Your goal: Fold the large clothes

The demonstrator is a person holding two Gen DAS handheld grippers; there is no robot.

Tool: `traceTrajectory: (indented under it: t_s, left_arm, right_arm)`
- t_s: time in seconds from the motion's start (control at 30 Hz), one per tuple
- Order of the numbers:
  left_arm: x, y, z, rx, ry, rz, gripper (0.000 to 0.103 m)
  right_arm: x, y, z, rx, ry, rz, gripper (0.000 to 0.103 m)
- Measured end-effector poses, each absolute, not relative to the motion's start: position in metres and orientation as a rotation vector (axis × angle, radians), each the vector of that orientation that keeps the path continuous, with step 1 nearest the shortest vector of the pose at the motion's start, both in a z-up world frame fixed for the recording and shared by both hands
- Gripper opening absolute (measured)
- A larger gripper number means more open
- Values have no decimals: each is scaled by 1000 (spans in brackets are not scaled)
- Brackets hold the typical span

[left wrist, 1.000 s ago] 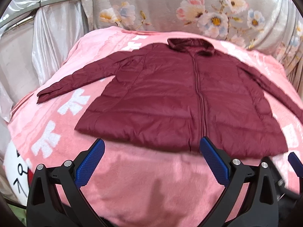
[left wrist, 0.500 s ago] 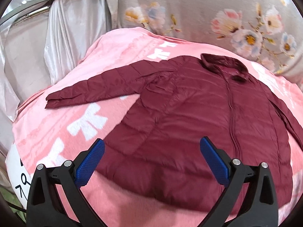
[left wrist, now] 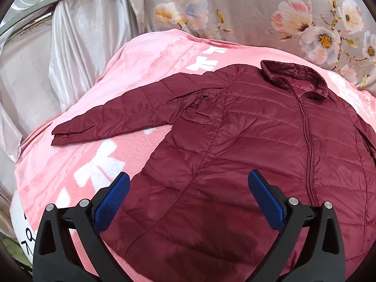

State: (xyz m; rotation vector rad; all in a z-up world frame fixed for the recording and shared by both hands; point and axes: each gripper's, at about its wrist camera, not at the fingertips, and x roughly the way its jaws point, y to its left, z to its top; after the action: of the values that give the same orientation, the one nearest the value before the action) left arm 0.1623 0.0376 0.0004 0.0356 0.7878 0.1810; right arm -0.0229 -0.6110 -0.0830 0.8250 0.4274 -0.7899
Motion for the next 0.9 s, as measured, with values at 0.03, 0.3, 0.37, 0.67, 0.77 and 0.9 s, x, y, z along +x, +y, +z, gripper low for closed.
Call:
traceTrajectory:
  t_s: [0.03,0.3,0.37,0.67,0.77,0.9]
  left_arm:
    - [164,36,0,38,786,181,98]
    - [187,32,-2,30,775,180,98]
    - [192,34,-3,21,779,185,98]
    - [207,57,-7,-10,784,204,98]
    - [214,65,-11,-27,795,201,98]
    - [223,72,-16,-77,827,151,98]
  right_arm:
    - [-15,-607,-72,787,408,-792,6]
    - [91,-467,44,383,293,-458,6]
    - [131,-399,58,276,315,-285,6]
    - [223,-200,22,67,510,117,5]
    - [236,-166,2,40,577,168,5]
    - [243,-141,-30,2,663,220,14]
